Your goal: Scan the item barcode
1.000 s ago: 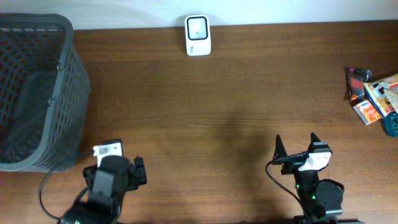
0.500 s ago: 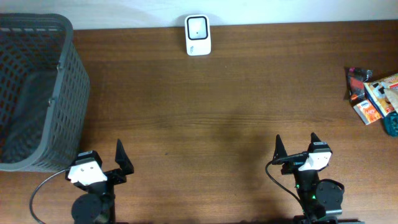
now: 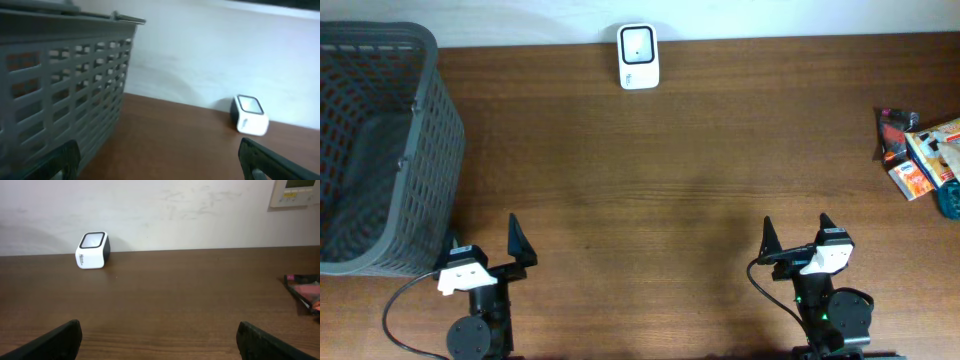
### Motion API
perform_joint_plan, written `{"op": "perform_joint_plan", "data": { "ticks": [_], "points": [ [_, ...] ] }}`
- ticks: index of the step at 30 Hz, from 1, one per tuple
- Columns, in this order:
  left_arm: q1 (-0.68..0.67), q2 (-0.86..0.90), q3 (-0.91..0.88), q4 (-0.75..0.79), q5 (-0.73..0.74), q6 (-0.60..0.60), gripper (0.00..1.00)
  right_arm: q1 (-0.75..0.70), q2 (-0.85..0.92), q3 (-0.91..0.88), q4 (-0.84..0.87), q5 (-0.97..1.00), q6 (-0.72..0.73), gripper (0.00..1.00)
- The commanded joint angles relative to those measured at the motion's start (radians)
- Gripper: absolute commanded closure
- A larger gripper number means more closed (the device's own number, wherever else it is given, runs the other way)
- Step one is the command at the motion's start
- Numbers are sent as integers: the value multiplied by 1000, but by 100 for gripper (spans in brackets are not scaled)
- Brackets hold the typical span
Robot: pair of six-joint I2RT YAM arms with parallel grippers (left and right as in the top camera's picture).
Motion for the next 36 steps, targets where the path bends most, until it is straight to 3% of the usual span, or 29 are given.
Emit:
{"op": "perform_joint_plan", "data": {
  "ticks": [1, 3, 16, 20, 36],
  "points": [
    [6, -8, -8, -48, 114, 77, 1, -5, -8, -9, -2, 12, -7, 1],
    [6, -8, -8, -146, 109, 90, 1, -5, -8, -9, -2, 12, -7, 2],
    [5, -8, -7, -153, 137, 91, 1, -5, -8, -9, -2, 12, -7, 2],
    [5, -8, -7, -154, 139, 155, 1, -5, -8, -9, -2, 12, -7, 2],
    [5, -8, -7, -155, 140, 85, 1, -5, -8, -9, -2, 12, -7, 2]
  ]
}}
